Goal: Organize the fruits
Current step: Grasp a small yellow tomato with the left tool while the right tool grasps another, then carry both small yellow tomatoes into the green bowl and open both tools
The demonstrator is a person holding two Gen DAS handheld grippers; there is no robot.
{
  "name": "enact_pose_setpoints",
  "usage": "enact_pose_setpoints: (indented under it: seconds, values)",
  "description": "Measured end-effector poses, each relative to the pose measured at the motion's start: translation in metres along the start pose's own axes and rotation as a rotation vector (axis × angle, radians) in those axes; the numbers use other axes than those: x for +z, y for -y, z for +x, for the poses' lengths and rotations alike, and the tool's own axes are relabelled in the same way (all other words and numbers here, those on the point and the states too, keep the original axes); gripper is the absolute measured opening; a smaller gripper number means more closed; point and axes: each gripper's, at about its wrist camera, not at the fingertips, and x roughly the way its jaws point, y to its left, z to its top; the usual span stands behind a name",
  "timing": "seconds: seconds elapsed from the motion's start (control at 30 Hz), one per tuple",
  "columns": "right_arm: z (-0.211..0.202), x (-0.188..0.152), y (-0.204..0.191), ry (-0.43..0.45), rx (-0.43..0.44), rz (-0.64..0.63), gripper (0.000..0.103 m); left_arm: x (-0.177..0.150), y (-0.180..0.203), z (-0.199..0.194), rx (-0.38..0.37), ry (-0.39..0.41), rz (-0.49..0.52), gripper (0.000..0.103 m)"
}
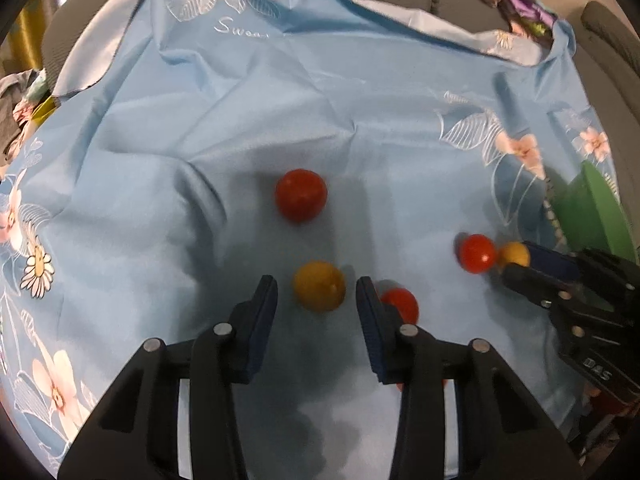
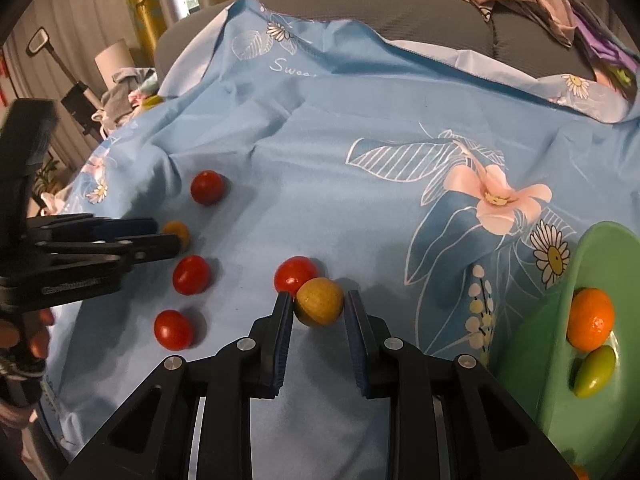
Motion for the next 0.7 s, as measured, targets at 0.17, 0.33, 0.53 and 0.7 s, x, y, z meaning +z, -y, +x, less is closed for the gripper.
enact_pose_setpoints:
  seconds: [0.17, 0.33, 0.53, 0.7]
  values:
    - [0.0, 0.0, 0.001, 0.009, 0.015, 0.003, 0.028, 0.003, -0.001, 0.005, 0.027, 0.003, 0.004, 0.027]
    - [-0.003, -0.002, 0.001, 0.016, 0.019, 0.013, 0.028, -0.003, 0.001, 0.0, 0.027, 0.011, 0.017, 0.027]
    - [-0.016, -0.008, 0.0, 0.028, 0.027, 0.025, 0.028, -0.015, 0.002, -0.03, -0.014, 0.053, -0.002, 0.027]
    - [-0.031, -0.02, -0.002, 0.04, 0.036, 0.038, 0.028, -0.032, 0.012, -0.06, -0.057, 0.095, 0.005, 0.027]
